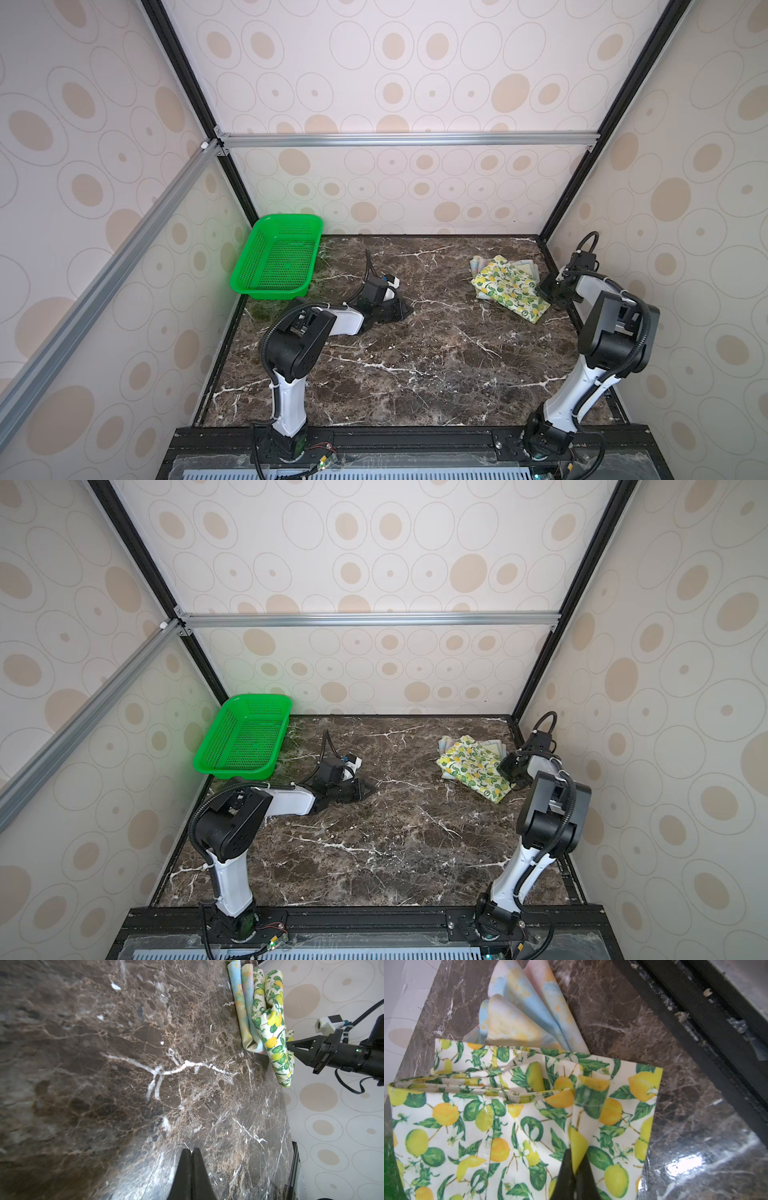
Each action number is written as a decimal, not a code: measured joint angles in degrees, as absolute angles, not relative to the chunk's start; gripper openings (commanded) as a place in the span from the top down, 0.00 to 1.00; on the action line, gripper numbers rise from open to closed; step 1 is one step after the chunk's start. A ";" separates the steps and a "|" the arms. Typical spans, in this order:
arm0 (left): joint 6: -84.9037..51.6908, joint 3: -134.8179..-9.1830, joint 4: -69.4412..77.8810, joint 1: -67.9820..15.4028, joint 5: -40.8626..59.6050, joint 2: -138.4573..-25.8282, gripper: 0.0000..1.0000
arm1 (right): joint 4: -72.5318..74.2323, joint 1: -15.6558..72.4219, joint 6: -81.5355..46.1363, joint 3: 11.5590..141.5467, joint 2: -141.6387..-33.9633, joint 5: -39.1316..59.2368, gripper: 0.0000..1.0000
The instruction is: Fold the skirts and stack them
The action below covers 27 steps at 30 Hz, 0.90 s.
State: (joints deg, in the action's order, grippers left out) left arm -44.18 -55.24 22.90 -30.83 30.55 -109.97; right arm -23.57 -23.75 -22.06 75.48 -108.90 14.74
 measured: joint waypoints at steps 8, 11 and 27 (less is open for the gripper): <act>-44.10 -55.05 22.52 -30.83 29.91 -109.25 1.00 | -21.76 -23.75 -24.27 73.80 -107.39 13.26 0.64; -42.94 -55.51 19.75 -30.74 28.36 -108.44 1.00 | -21.47 -23.75 -24.38 73.78 -107.39 13.28 0.51; -34.81 -56.93 5.06 -22.09 12.05 -94.63 0.01 | -20.38 -23.62 -20.88 59.96 -86.70 11.70 0.03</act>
State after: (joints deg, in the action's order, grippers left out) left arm -34.81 -56.93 5.06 -22.09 12.05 -94.63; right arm -20.38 -23.62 -20.88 59.96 -86.70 11.70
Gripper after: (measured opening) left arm 0.984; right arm 0.949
